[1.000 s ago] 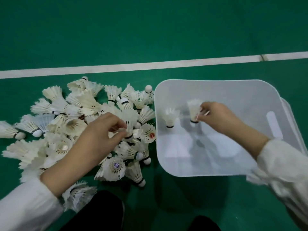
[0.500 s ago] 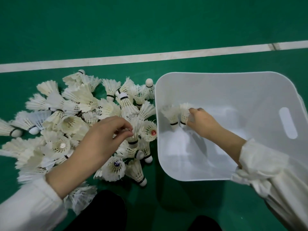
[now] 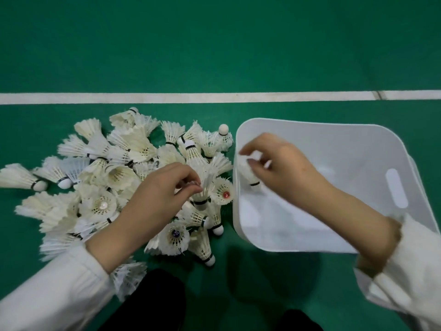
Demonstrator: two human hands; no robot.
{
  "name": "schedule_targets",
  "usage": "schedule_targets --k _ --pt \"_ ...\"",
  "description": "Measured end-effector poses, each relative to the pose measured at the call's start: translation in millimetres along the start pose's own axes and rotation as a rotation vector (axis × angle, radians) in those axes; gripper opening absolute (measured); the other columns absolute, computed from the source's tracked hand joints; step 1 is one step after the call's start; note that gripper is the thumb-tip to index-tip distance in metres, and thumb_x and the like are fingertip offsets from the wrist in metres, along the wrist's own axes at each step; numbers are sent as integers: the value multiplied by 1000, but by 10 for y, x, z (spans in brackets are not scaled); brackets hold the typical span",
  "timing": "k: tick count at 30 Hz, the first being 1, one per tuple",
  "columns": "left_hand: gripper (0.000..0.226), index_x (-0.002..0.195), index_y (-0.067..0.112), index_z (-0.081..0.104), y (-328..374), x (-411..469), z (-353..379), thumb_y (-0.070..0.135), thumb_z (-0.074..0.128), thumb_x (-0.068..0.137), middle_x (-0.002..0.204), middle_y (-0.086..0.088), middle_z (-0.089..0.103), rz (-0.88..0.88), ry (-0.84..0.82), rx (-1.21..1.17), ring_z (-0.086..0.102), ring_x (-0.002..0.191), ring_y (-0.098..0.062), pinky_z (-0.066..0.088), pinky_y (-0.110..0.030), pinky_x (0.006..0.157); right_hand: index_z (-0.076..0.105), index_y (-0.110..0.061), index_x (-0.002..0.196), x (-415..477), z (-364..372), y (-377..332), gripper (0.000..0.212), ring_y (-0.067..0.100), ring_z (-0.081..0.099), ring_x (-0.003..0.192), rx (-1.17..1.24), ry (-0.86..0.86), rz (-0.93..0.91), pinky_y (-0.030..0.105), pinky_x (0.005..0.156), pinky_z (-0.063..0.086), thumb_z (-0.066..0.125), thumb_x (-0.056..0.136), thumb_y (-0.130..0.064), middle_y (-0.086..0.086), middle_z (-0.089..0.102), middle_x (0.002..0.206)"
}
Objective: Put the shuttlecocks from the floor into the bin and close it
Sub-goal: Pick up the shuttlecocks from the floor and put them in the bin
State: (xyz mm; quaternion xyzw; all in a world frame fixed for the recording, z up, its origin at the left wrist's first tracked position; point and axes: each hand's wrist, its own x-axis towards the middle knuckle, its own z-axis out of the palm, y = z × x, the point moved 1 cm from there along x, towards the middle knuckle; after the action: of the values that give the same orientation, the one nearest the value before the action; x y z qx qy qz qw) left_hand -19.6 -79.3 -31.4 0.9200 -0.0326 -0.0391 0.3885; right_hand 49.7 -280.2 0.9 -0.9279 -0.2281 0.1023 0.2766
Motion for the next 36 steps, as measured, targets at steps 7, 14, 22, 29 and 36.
schedule_targets --k 7,14,22,29,36 --pt "5 87 17 65 -144 -174 -224 14 65 84 83 9 63 -34 26 -104 57 79 -2 44 -12 70 48 -16 115 88 681 -708 29 23 58 96 -19 -327 -82 34 76 44 55 87 -17 4 61 108" --pt "18 103 20 62 -729 -127 -448 29 58 88 98 9 60 -209 202 46 56 89 -3 46 -12 73 53 -22 81 192 486 -592 10 12 55 78 45 -195 -28 17 65 41 56 90 -20 -7 56 83" --pt "43 125 7 52 -865 397 257 32 55 90 122 -10 54 -122 -35 320 47 113 -24 35 -31 93 60 -9 80 37 -378 424 15 19 64 67 131 157 458 24 63 48 60 87 -22 7 67 78" --pt "18 98 5 58 -1072 357 392 19 60 87 90 -10 58 -82 -31 353 53 86 -29 33 -31 67 64 -3 76 -436 -115 1324 21 37 64 75 -89 45 760 37 69 49 56 86 -19 22 66 75" --pt "13 96 3 61 -1129 366 378 11 61 86 86 -11 61 -54 -20 401 58 81 -31 42 -34 65 62 3 81 -316 294 1753 16 32 60 76 -283 -250 878 27 56 42 50 85 -6 16 61 78"
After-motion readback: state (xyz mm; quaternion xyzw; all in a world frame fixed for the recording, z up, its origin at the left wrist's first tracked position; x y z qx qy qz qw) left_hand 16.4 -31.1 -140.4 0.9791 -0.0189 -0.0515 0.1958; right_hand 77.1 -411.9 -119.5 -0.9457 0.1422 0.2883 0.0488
